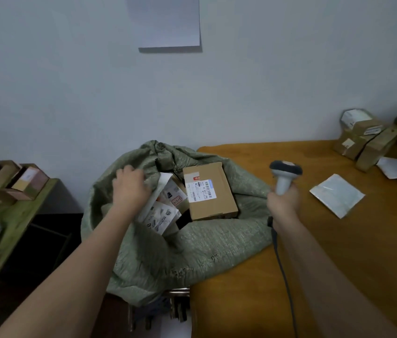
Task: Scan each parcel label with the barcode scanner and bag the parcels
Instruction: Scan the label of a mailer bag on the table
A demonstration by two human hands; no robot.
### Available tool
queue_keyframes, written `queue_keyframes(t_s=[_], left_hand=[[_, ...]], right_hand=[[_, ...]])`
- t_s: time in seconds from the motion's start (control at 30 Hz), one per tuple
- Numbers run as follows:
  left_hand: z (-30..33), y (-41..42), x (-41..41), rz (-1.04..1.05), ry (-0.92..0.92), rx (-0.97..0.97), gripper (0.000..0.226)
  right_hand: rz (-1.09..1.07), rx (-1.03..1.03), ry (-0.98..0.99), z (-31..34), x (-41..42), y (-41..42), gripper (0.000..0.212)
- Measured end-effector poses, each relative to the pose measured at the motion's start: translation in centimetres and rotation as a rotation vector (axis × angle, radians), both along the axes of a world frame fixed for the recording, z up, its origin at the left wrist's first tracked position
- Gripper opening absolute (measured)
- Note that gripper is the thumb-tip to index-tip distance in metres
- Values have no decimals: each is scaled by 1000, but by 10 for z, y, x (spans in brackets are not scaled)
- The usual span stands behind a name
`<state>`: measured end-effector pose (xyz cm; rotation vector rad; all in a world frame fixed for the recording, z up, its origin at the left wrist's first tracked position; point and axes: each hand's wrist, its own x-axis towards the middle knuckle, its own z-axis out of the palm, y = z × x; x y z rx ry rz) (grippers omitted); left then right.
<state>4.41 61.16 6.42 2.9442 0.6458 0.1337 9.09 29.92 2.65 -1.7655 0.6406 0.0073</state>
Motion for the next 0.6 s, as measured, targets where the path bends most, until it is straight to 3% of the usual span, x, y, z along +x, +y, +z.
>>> queue_keyframes(t_s=[0.1,0.23,0.43,0.6], left_hand=[[-15,-21,7,-123,102,-167,26],[-33,-53,21,-253,92,-339,27],[-44,-121,46,-403,146,-360,25],[-42,-198,71,-457,183,-328,24]], right_hand=[[127,100,76,8,-1,6,23],[205,136,89,11,-8,-13,27],[107,19,30,27,-13,-85,25],[-44,54,29,27,-6,-163,27]])
